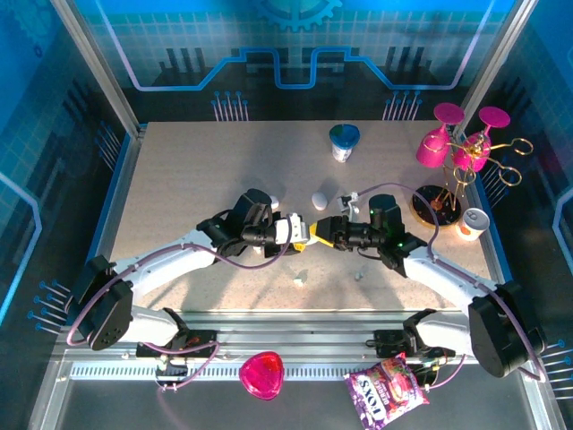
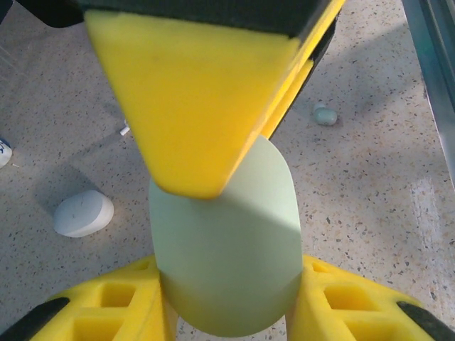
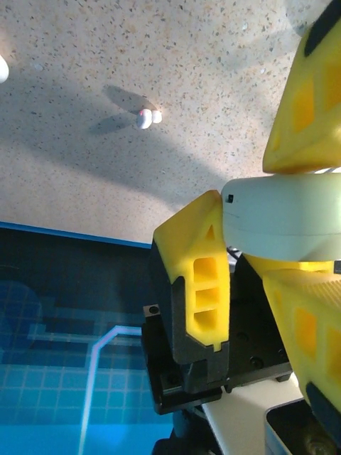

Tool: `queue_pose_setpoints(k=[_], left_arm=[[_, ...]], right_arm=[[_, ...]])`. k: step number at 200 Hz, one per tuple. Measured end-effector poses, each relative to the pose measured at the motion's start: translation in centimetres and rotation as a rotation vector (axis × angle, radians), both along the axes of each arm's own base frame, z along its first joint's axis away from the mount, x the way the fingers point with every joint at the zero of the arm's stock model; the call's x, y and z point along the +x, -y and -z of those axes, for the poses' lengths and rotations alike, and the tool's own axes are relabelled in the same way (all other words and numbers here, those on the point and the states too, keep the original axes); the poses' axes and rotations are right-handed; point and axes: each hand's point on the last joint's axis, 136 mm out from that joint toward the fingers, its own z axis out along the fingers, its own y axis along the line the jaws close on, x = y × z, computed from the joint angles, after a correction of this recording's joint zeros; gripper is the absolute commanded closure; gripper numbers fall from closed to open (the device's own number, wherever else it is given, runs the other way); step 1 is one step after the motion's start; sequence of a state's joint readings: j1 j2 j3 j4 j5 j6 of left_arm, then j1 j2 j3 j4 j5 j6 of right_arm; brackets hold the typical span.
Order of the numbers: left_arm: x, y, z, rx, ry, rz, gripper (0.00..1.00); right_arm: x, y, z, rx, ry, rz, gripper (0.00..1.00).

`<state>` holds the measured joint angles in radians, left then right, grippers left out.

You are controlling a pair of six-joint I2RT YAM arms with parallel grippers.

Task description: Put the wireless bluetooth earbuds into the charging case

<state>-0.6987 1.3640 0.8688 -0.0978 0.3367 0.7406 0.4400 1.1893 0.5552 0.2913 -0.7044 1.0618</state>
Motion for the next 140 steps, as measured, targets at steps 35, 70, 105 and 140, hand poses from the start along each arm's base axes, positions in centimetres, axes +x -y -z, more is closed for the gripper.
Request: queue_pose_setpoints(k=[35, 70, 105, 140], left_arm=[[0.2, -0.2, -0.1, 0.005, 0.006, -0.012, 0.58], [0.7, 0.1, -0.7, -0.021, 0.022, -0.032, 0.24], [0.7, 0.2, -2.3, -0.169, 0.050, -0.063, 0.13], [1.1, -0.5, -3.1, -0.376, 0.018, -0.118, 0.07]], right_arm=[[0.2, 0.0, 0.1, 0.023, -0.006, 0.008, 0.76], [0.4, 0.1, -0.4, 0.053, -0.015, 0.017, 0.76], [1.2, 1.4, -2.0, 0.120, -0.006, 0.064, 0.76], [1.6, 1.9, -4.7, 0.229, 0.005, 0.077, 0.76]])
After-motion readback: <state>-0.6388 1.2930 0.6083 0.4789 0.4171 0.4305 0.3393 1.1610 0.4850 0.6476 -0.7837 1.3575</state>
